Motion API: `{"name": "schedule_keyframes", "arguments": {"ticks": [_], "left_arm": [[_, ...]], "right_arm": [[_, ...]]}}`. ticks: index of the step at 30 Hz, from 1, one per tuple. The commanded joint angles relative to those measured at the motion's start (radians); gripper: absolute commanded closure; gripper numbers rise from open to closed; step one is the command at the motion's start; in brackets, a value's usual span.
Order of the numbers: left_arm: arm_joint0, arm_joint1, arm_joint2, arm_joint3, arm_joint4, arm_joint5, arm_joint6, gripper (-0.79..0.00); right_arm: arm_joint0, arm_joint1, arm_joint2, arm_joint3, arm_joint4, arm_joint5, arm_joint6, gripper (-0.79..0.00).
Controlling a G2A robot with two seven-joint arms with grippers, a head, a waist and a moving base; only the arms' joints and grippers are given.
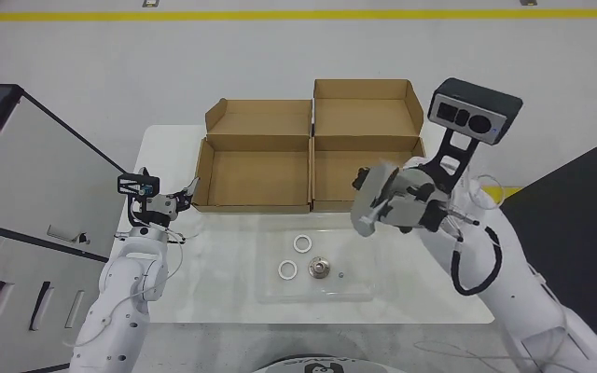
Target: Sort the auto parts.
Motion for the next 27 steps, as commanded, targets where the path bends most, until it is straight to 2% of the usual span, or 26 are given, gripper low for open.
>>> {"name": "schedule_keyframes", "arguments": {"ticks": [1,5,12,16,21,27], "left_arm": [[0.0,0.0,0.0,0.0,0.0,0.0,0.0,-0.785],[0.0,0.0,0.0,0.0,0.0,0.0,0.0,-0.785],[0.0,0.0,0.0,0.0,0.0,0.0,0.0,-0.785],[0.0,0.0,0.0,0.0,0.0,0.0,0.0,-0.785],[0.0,0.0,0.0,0.0,0.0,0.0,0.0,-0.785],[0.0,0.0,0.0,0.0,0.0,0.0,0.0,-0.785]], "right_arm": [[-0.006,0.0,0.011,-0.006,-0.022,0.03,-0.001,0.0],[-0.018,-0.004,0.02,-0.022,-0.006,0.029,-0.009,0.0],[-0.028,-0.026,-0.007,-0.039,0.14,-0.1,-0.028,0.0],[-0.018,-0.037,-0.028,-0.034,0.194,-0.12,-0.003,0.0],[-0.012,-0.047,-0.028,-0.024,0.202,-0.108,0.019,0.0],[-0.016,-0.053,-0.004,-0.018,0.139,-0.052,0.013,0.0]]}}
